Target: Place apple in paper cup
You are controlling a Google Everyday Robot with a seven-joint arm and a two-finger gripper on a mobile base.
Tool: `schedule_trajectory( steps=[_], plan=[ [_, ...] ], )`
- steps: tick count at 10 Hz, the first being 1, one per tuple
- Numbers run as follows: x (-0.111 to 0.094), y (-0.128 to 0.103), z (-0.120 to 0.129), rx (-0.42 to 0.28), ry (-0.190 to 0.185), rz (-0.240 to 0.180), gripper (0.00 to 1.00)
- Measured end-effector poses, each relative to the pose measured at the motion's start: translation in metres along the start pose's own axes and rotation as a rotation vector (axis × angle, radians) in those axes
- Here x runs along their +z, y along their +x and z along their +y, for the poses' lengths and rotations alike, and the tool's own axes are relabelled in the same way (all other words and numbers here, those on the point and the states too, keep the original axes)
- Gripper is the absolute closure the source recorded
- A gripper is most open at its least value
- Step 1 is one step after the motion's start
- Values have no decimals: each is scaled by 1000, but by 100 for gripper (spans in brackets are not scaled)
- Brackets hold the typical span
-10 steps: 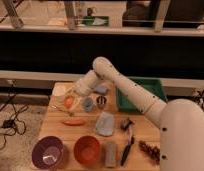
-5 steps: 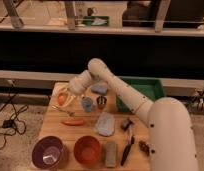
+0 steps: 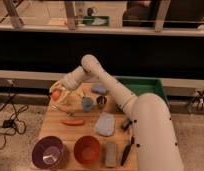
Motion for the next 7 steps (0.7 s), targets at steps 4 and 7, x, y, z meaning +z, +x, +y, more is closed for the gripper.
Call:
schedule_trajectory(
  steps=[4,7],
  plan=[
    [9,2,-17,-35,-3,-11,99],
    [14,10,-27,-48,-5,-7,99]
  ],
)
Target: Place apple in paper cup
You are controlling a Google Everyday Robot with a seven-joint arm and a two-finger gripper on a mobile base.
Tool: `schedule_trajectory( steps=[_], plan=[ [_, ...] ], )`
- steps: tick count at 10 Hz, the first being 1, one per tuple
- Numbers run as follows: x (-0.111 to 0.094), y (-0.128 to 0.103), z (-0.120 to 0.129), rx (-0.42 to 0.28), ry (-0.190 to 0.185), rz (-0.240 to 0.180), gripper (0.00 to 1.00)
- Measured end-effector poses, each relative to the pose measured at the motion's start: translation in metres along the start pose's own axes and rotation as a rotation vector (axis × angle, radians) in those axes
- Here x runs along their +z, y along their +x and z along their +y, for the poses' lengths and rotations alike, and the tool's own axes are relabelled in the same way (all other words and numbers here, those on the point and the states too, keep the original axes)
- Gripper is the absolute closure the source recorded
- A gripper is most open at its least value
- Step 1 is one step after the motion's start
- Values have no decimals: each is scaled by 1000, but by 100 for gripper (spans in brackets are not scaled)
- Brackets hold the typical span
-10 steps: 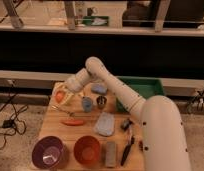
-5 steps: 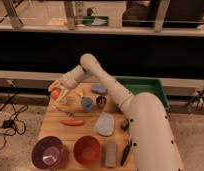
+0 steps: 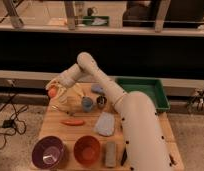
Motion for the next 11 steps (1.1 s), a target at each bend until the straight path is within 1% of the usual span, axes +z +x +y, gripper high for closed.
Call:
schedule_trajectory(
  steps=[3,5,9,11],
  plan=[
    [-7,18,-5,10,11,20,99],
    [-12,24,-5,14,12,34,99],
    [-11,29,-13,1,7,45,99],
    [-6,29,-21,-13,3,43,99]
  ],
)
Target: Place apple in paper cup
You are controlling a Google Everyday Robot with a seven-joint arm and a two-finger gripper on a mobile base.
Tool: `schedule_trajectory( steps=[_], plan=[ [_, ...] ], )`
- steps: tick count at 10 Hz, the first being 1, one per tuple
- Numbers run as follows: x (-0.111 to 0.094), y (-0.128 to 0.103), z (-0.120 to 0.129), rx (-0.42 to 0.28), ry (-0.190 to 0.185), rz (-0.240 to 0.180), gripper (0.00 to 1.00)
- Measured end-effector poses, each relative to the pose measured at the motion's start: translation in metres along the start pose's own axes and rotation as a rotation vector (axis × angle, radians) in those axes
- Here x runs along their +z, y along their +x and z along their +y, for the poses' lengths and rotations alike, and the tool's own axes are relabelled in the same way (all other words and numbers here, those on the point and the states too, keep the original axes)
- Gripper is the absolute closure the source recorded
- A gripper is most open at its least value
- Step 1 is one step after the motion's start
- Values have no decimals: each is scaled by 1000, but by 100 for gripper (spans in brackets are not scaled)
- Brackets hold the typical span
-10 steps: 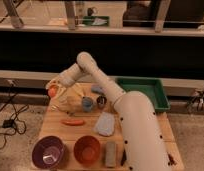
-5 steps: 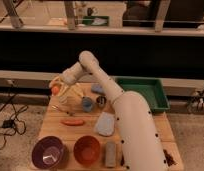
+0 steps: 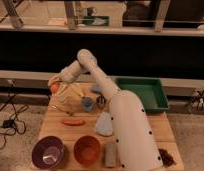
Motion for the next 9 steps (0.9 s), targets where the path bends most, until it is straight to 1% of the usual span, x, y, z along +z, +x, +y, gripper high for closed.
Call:
schedule_trajectory(
  steps=[5,9],
  plan=[
    [8,5,-9,-12,-10,-7,99],
    [11,10,-8,-8,-13,-8,99]
  ],
)
